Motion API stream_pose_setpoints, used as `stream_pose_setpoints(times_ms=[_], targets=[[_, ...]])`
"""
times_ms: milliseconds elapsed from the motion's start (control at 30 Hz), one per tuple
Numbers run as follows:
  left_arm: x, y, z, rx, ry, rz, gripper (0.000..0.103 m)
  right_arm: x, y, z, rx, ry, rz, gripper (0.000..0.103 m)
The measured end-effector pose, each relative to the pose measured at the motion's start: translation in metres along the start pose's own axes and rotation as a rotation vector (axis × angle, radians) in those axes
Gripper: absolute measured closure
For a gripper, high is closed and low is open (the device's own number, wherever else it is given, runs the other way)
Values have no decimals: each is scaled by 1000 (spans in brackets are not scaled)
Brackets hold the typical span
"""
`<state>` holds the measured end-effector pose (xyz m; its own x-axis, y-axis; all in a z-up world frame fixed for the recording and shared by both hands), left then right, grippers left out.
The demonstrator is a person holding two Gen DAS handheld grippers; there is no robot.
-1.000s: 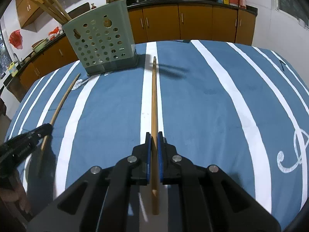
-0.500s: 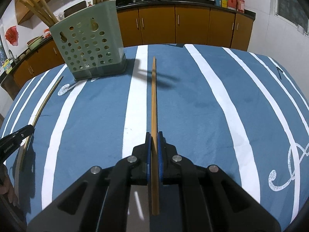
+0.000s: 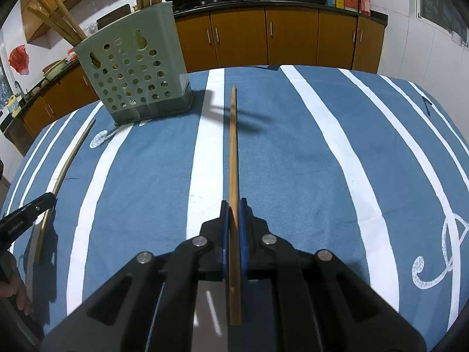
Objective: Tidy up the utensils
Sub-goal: 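Lower the left gripper to grasp another chopstick while the right gripper grasps one too, then lift the left gripper's chopstick toward the green holder while the right gripper lifts its own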
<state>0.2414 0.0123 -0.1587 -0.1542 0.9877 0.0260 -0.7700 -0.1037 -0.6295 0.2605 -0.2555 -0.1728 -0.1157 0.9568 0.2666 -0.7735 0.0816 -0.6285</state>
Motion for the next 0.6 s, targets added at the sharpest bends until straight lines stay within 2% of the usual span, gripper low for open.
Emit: stream_pose_setpoints(times_ms=[433, 600], targets=[[0, 0, 0, 0, -1, -1, 92, 1, 0, -1, 1, 5, 4, 95], [-4, 2, 1, -12, -32, -92, 92, 2, 1, 1, 3, 10, 8, 95]])
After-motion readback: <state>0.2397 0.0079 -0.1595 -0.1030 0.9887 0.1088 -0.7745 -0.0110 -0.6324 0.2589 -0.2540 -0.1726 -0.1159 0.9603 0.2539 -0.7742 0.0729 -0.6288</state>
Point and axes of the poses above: each gripper's, at about its wrist camera, not at the fingertips, and z roughly against the way its jaws point, x to its left, y to its underside, the point moved 9 cm from there along -z, roughly the way its jaws point, and after that the axes turned 12 degrees about -y, right-handed, at the moved point
